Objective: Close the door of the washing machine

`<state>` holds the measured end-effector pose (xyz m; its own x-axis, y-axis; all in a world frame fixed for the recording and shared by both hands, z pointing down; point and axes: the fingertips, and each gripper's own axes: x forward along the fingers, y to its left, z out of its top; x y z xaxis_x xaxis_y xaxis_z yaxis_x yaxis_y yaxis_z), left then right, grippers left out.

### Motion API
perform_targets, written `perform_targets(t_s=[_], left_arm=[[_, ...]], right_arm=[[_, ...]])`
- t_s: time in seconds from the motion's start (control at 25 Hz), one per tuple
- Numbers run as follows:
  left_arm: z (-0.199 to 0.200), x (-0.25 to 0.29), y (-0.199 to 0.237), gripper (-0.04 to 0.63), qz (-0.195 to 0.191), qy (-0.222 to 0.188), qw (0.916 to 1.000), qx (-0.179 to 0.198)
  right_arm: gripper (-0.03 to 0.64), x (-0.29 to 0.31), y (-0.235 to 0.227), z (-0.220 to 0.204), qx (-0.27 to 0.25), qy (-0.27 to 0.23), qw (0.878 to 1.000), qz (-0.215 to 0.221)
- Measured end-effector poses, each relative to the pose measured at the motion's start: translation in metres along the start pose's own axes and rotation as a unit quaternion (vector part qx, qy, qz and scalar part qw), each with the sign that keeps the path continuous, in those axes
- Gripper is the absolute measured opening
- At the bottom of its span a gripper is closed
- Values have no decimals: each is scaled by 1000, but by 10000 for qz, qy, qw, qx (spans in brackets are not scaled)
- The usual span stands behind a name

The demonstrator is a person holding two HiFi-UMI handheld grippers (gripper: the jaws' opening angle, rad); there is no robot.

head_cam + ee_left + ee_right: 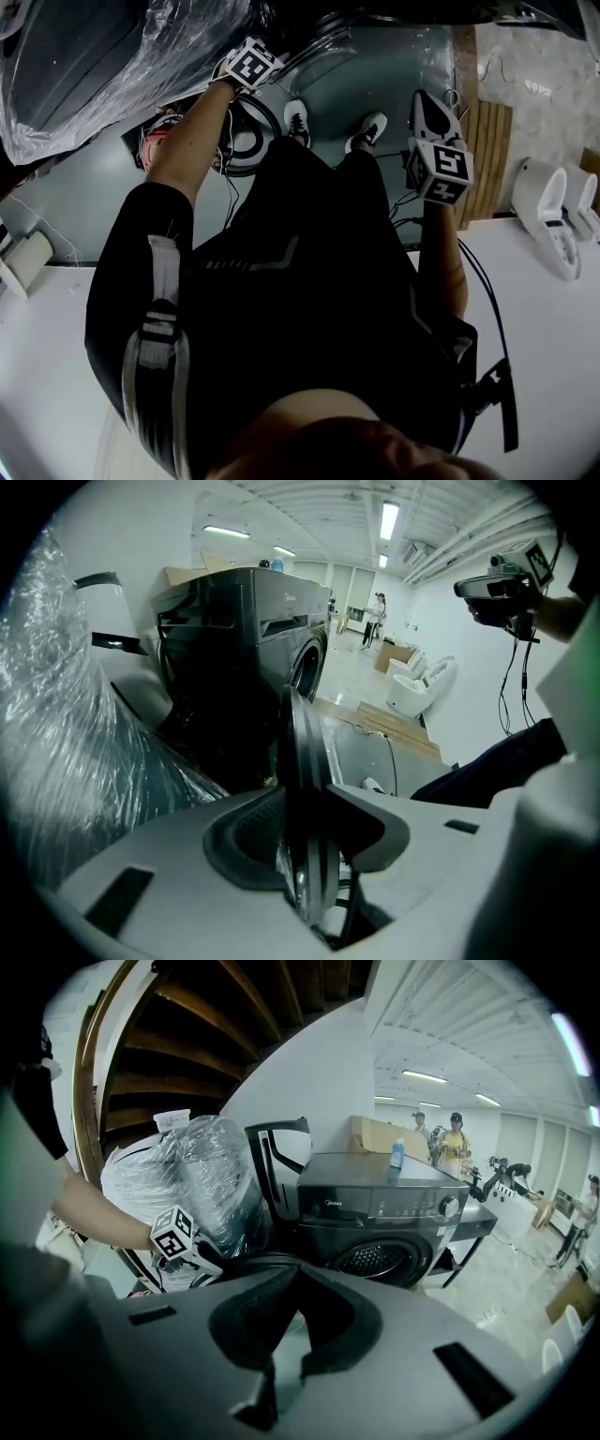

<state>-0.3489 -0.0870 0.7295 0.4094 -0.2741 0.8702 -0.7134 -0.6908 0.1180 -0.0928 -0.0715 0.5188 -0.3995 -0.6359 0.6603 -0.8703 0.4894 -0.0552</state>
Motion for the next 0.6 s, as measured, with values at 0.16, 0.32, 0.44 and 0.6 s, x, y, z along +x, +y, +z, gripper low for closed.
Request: perform_targets(t_s=[0.16,0.32,0.44,0.6], left_arm=[[1,1,-3,130,136,-7,9999,-71],[3,1,-12,130,197,-47,9995,-247],[3,3,-24,130,210,-56,9992,-346],[5,8,-43,130,48,-41,9991,-420]], right_arm=[[5,-6,-7,-2,98,-72,9999,-7],[5,-10,-12,-13,194,-40,9998,-57],[5,-14,-19,-19,324,-7,9993,-168],[5,-20,-28,-24,395,-22,9990,-224]])
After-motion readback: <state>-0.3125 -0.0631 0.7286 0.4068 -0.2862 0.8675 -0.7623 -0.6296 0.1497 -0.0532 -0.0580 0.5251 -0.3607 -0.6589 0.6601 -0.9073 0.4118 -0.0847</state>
